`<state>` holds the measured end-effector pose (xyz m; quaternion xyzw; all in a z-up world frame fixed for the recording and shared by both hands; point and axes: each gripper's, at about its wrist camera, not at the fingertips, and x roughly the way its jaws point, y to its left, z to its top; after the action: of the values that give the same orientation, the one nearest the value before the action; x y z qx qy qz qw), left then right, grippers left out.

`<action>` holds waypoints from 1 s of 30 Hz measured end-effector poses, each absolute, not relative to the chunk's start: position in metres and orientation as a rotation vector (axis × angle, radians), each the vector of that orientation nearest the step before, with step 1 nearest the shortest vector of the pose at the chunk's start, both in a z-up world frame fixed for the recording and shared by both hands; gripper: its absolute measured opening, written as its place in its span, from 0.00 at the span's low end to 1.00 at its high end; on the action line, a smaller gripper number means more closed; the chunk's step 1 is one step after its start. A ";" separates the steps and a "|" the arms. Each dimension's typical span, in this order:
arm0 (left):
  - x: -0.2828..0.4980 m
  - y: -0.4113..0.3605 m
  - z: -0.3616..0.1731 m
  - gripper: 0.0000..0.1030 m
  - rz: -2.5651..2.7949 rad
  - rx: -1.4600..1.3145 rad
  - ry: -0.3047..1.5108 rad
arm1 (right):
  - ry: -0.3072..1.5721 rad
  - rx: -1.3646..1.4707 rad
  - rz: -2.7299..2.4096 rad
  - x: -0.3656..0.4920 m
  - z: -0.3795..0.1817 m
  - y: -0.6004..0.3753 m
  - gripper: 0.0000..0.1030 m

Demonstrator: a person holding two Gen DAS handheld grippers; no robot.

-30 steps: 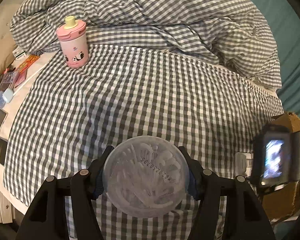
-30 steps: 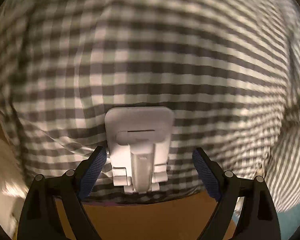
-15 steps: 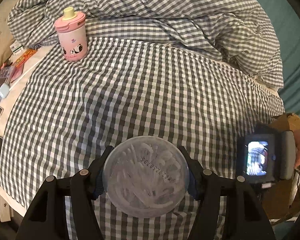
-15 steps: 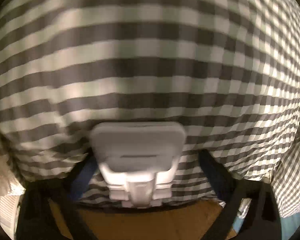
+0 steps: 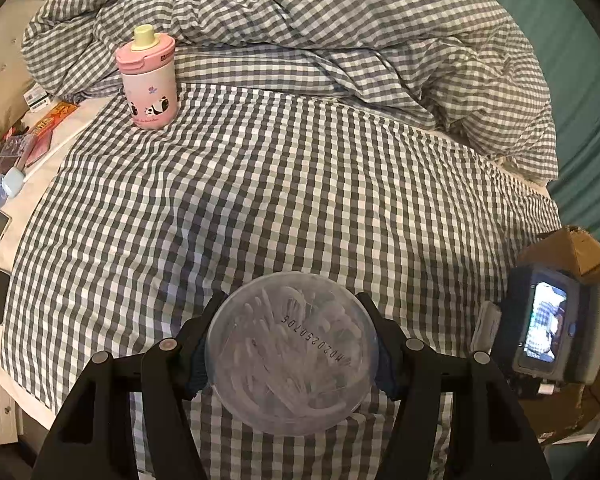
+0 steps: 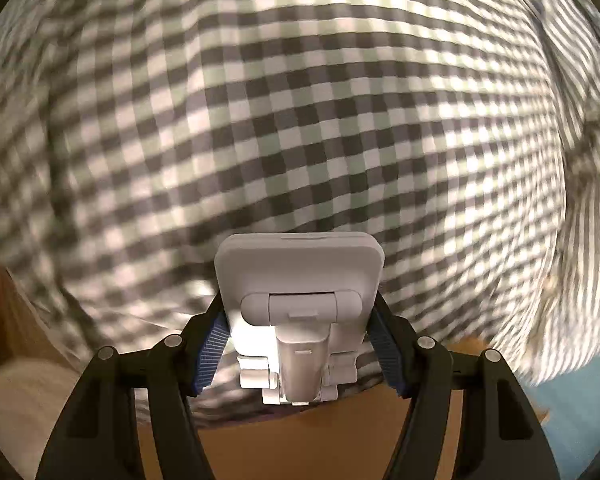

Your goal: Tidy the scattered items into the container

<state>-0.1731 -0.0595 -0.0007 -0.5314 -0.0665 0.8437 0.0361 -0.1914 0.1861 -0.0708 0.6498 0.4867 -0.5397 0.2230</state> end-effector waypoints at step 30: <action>-0.115 -0.053 0.014 0.63 2.631 -1.562 -0.073 | 0.188 1.900 -2.424 -0.125 -0.012 0.141 0.43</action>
<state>-0.1146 -0.0525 0.0142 -0.5101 -0.0238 0.8588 0.0405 -0.1249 0.1407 -0.0120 0.6154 0.0608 -0.7853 0.0281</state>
